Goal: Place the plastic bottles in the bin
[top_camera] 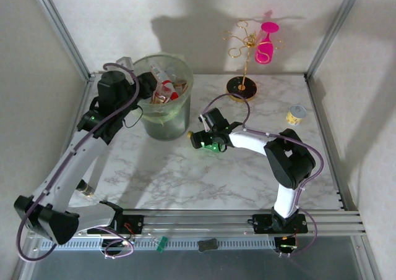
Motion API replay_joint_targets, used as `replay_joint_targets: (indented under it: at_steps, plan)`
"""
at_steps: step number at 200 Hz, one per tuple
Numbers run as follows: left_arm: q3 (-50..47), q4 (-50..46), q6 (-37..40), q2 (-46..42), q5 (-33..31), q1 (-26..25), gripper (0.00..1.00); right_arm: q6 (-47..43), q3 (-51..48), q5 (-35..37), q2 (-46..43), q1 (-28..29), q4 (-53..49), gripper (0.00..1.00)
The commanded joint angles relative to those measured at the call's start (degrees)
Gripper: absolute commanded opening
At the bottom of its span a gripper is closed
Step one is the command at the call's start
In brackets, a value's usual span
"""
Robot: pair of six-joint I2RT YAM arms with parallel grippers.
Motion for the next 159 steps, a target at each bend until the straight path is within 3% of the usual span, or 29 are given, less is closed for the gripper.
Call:
replay_joint_targets:
  at_steps: [1,52,115,159]
  plan:
    - [0.5,-1.0,-0.3,-3.1,-1.2,0.0,0.37,-1.1,1.6,-2.0,1.6,0.7,-1.5,0.96]
    - [-1.3,-0.2,-1.1,-7.6,1.7,-1.7,0.37,-1.7,0.6,-0.3,1.8,3.2,-3.1,0.87]
    - [-4.2,0.1,-1.6,-10.2,1.5,-2.2,0.37,-1.5,1.4,0.9,0.2,3.9,-4.0,0.57]
    - [-5.4,-0.8,-1.3,-11.6,0.4,-2.4,0.37,-0.9,-0.3,1.7,-4.7,4.3,-4.9,0.49]
